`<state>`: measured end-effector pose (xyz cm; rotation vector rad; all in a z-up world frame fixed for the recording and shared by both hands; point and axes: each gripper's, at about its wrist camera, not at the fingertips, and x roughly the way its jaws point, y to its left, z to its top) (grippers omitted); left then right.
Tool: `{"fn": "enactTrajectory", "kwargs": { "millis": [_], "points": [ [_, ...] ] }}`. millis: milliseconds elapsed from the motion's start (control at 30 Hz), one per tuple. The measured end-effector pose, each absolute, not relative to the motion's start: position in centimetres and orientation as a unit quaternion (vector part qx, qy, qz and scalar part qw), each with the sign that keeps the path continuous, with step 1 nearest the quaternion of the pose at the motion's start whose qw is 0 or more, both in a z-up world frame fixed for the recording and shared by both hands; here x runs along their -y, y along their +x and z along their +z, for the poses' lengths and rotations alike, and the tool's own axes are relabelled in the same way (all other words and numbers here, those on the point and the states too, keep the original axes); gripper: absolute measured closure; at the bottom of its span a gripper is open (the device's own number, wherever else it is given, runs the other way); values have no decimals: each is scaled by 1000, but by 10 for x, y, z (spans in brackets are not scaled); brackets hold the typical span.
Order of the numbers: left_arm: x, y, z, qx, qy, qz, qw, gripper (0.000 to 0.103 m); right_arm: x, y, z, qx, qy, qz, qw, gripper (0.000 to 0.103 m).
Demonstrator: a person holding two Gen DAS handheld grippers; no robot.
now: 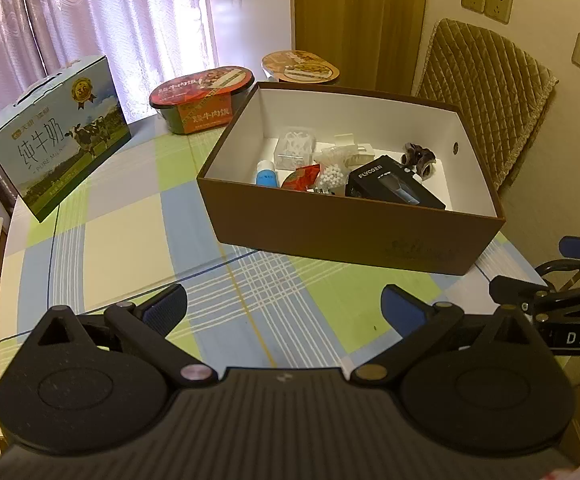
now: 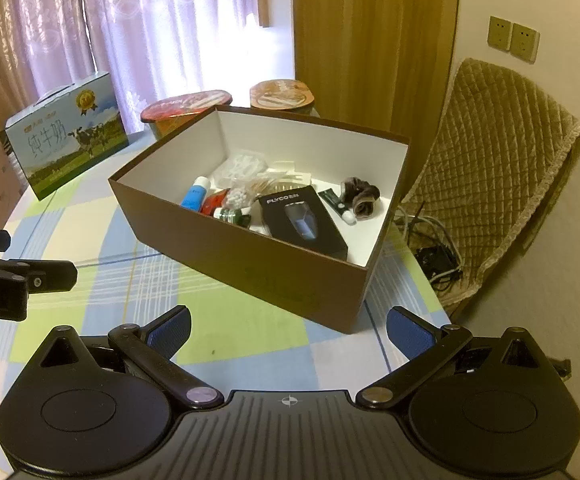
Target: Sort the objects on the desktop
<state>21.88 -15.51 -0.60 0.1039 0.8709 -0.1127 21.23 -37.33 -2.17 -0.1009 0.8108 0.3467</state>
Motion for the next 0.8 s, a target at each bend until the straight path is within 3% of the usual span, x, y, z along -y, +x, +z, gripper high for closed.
{"fn": "enactTrajectory", "kwargs": {
  "millis": [800],
  "points": [
    [165,230,-12,-426,54,-60,901,1,378,226,-28,-403,-50,166,899,2]
  ]
}}
